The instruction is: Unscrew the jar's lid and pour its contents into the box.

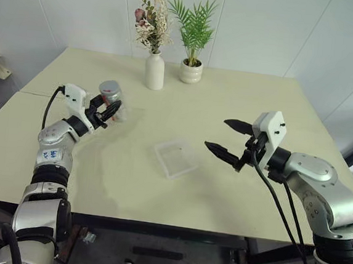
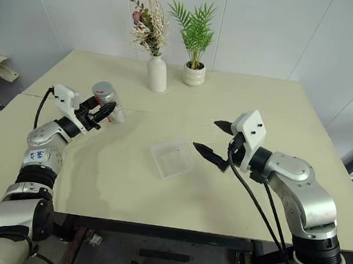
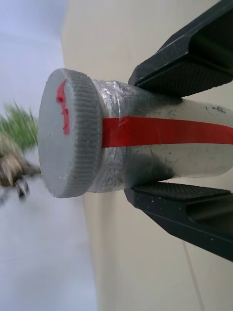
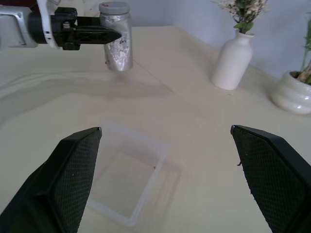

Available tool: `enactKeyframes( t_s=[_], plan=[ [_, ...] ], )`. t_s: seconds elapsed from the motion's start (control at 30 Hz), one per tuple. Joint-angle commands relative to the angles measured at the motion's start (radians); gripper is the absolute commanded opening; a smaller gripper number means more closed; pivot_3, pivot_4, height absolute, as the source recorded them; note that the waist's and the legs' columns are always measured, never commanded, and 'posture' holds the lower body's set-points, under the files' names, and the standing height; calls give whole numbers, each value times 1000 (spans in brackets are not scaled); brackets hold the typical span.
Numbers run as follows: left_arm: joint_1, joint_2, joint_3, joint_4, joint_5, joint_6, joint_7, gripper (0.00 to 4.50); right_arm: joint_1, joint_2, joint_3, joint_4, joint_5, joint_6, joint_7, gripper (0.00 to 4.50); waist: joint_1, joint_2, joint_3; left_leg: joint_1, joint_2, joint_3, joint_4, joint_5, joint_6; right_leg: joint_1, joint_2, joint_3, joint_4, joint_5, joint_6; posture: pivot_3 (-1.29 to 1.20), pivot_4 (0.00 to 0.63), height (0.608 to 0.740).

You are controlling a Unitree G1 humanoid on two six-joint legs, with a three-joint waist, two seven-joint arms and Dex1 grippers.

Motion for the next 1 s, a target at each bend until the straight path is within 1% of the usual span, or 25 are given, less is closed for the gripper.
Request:
enactKeyframes(
  t_s=[0.03,0.13,0.2,0.3,0.47,0.7,1.0],
  plan=[
    [-13,8,-49,-148,-57,124,-147,2067,-64,27,-16,-57,22,33,-63,4500,0,0,0,0,0,0,0,0,0,0,0,0,0,0,0,0,150,740],
    [-11,13,-116,-226,-60,225,-248,2067,-130,84,-1,-72,41,97,-135,4500,-1,0,0,0,0,-1,0,0,0,0,0,0,0,0,0,0,150,740],
    [-10,9,-124,-251,-65,251,-271,2067,-151,104,3,-76,46,121,-157,4500,-1,0,0,0,0,0,0,0,0,0,0,0,1,0,0,0,150,740],
    [-25,-10,-173,-293,-76,309,-354,2067,-203,178,49,-78,62,195,-220,4500,0,0,0,0,1,-1,0,0,0,-1,0,0,1,0,-1,0,150,740],
    [-50,-34,-220,-313,-74,374,-416,2067,-213,235,108,-73,40,193,-230,4500,1,1,0,0,0,-1,0,0,0,-1,0,0,1,-1,-1,0,150,740],
    [-66,-80,-229,-324,-69,344,-426,2067,-233,263,140,-32,33,192,-224,4500,0,1,0,-1,0,-1,0,0,0,-1,0,0,1,-1,-1,0,150,740],
    [-68,-86,-277,-333,-15,268,-444,2067,-267,274,192,54,-14,172,-202,4500,1,1,1,-1,1,-1,0,0,0,-2,1,0,1,-1,-1,0,150,740]
  ],
)
